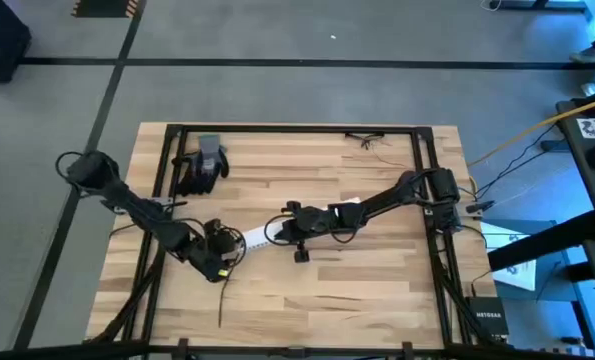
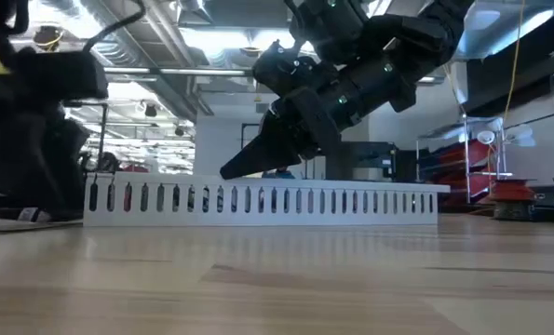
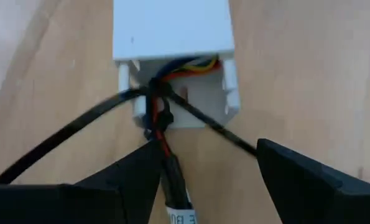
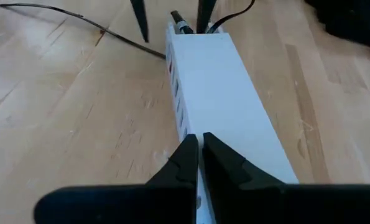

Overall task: Ziptie cables
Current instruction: Close the white cable duct

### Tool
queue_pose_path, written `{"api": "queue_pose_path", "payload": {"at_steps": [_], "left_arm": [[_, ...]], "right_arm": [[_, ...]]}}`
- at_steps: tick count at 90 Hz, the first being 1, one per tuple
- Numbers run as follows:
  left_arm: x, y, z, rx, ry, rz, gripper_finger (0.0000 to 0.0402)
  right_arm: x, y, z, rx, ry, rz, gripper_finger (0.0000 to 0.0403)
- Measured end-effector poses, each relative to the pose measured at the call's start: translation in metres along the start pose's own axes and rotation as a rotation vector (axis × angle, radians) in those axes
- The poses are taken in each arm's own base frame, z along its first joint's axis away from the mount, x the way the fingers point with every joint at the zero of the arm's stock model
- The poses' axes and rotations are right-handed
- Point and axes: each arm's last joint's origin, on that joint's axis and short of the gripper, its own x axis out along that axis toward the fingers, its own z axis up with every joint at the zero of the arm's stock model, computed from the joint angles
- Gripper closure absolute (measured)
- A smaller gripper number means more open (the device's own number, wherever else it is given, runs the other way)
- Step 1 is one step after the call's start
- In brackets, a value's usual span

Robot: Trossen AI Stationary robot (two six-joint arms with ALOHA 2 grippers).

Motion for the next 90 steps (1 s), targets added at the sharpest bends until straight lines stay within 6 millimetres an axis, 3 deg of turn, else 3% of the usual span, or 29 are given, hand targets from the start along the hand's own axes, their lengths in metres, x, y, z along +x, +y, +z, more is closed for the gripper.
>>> {"api": "queue_pose_path", "payload": {"at_steps": [24, 45, 67, 90], "left_arm": [[-0.037, -0.012, 0.030, 0.019, 0.022, 0.011, 0.0148], [-0.035, 0.000, 0.043, 0.082, -0.087, 0.187, 0.0148], [-0.020, 0.012, 0.023, -0.005, 0.024, 0.182, 0.0148], [-0.017, -0.002, 0.007, -0.014, -0.029, 0.060, 0.0148]], "right_arm": [[0.000, 0.000, 0.000, 0.000, -0.001, 0.000, 0.0384], [0.000, 0.000, 0.000, 0.000, -0.001, 0.001, 0.0384], [0.000, 0.000, 0.000, 0.000, -0.001, 0.007, 0.0384], [0.000, 0.000, 0.000, 0.000, -0.001, 0.008, 0.0384]]}}
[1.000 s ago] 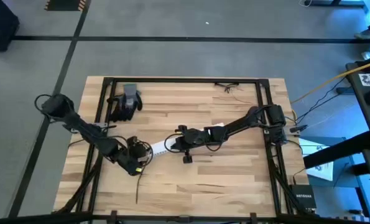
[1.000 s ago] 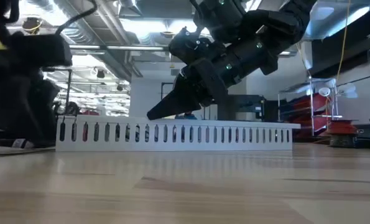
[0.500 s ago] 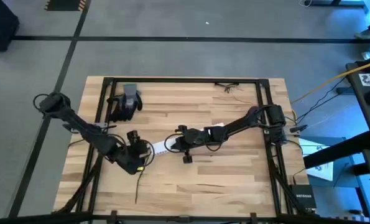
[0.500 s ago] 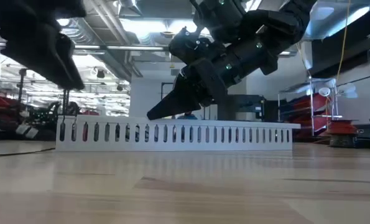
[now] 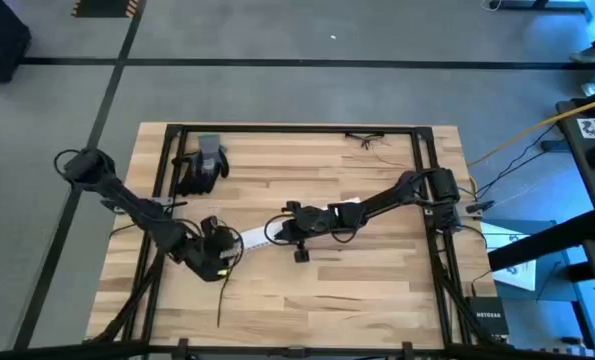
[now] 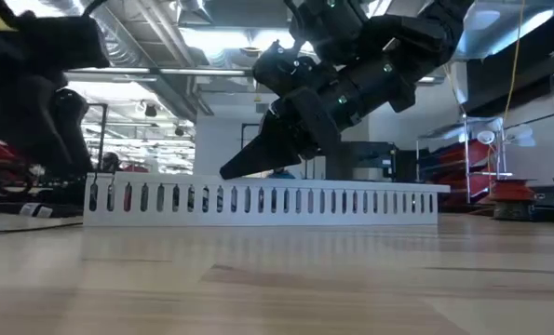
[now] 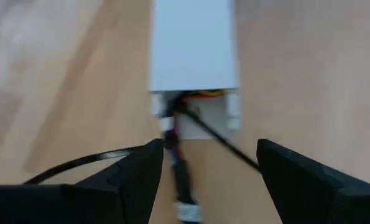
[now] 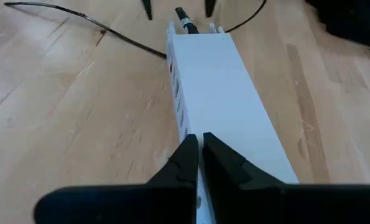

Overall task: Ziptie cables
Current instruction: Close the white cable duct

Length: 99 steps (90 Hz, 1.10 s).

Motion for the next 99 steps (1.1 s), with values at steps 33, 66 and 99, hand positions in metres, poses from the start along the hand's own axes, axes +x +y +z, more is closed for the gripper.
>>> {"api": "queue_pose_path", "payload": {"at_steps": [33, 66, 99], "left_arm": [[0.019, 0.008, -0.022, -0.028, -0.098, -0.035, 0.0148], [0.027, 0.017, -0.027, -0.054, -0.101, -0.027, 0.0148], [0.024, 0.019, -0.017, -0.022, -0.113, 0.067, 0.0148]], "right_arm": [[0.000, 0.000, 0.000, 0.000, -0.001, 0.000, 0.0384], [0.000, 0.000, 0.001, -0.001, -0.010, -0.011, 0.0384], [0.000, 0.000, 0.001, -0.001, -0.012, -0.011, 0.0384]]}}
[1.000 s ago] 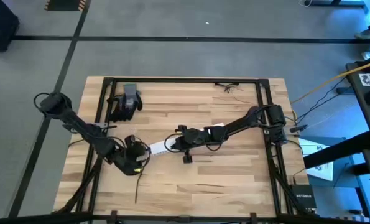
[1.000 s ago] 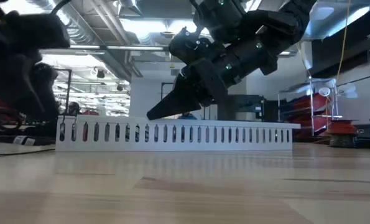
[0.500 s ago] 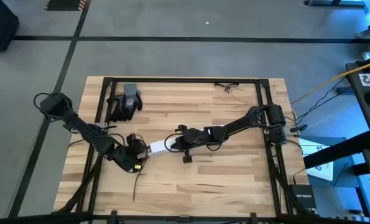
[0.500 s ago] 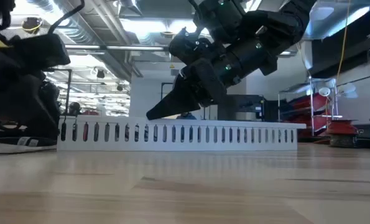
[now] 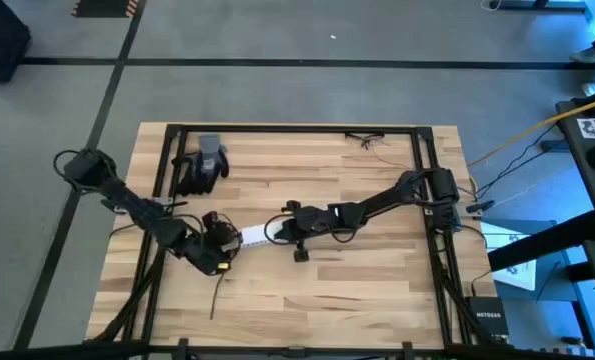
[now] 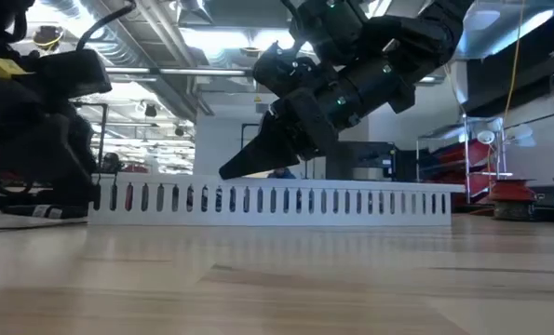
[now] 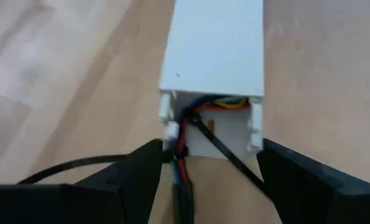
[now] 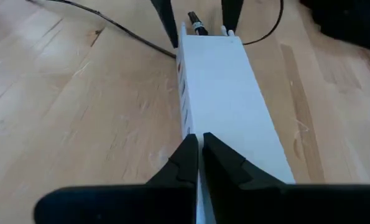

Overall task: Ziptie cables
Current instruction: Close the white cable duct

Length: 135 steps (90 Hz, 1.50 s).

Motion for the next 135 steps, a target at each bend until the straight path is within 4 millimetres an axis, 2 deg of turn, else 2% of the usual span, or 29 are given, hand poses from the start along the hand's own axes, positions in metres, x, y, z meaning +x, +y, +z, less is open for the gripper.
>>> {"api": "queue_pose_path", "payload": {"at_steps": [20, 75, 94, 119, 135], "left_arm": [[0.006, 0.003, -0.001, -0.006, -0.046, -0.016, 0.0148], [0.017, 0.015, -0.021, -0.058, -0.156, -0.087, 0.0167], [0.018, 0.015, -0.018, -0.030, -0.181, -0.098, 0.0167], [0.019, 0.017, -0.015, -0.025, -0.186, -0.096, 0.0167], [0.019, 0.017, -0.015, -0.032, -0.188, -0.103, 0.0167]], "right_arm": [[0.000, 0.000, 0.000, 0.000, 0.000, 0.000, 0.0384], [0.001, 0.000, 0.001, 0.000, -0.023, 0.000, 0.0384], [0.019, 0.001, -0.001, 0.006, -0.086, 0.030, 0.0385], [0.047, 0.000, 0.016, 0.005, -0.078, 0.080, 0.0399], [0.044, -0.001, 0.029, 0.000, -0.013, 0.069, 0.0398]]}}
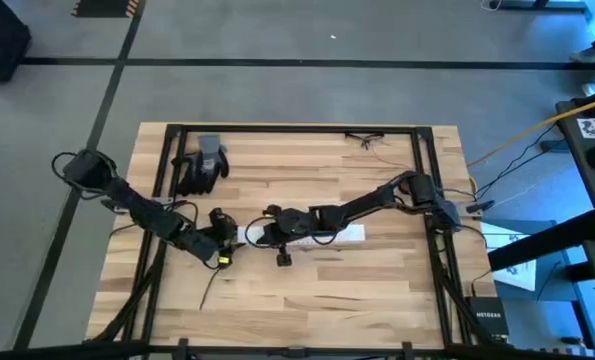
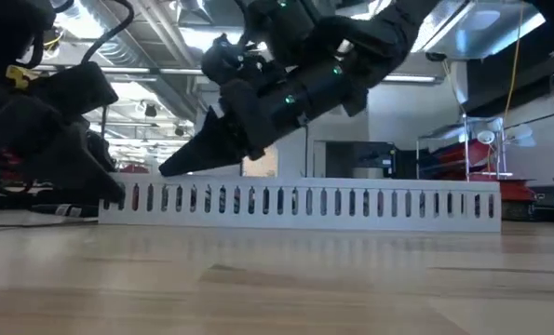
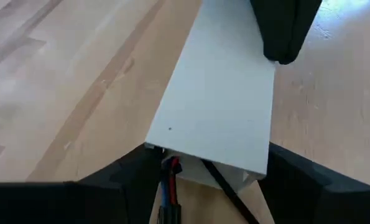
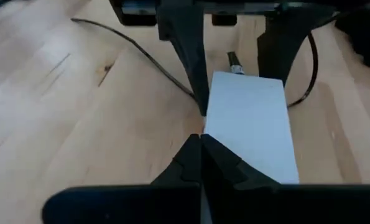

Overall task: Ziptie cables
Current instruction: Close the white cable duct

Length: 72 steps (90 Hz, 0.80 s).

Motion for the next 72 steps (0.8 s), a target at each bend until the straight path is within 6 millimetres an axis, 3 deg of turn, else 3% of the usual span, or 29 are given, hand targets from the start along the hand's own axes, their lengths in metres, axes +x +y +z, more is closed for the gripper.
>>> {"api": "queue_pose_path", "payload": {"at_steps": [25, 40, 55, 72], "left_arm": [[0.004, 0.002, 0.004, -0.101, 0.041, -0.060, 0.0156], [0.008, 0.005, 0.010, -0.062, 0.084, -0.110, 0.0124], [0.000, 0.002, 0.029, -0.014, 0.138, -0.122, 0.0110], [-0.016, 0.003, 0.052, 0.092, 0.201, -0.087, 0.0109]], "right_arm": [[-0.037, -0.002, 0.038, -0.004, 0.114, -0.023, 0.0385], [-0.053, -0.002, 0.044, 0.017, 0.170, -0.027, 0.0315], [-0.071, -0.001, 0.049, 0.043, 0.224, -0.029, 0.0240], [-0.069, 0.005, 0.049, 0.023, 0.219, -0.036, 0.0201]]}}
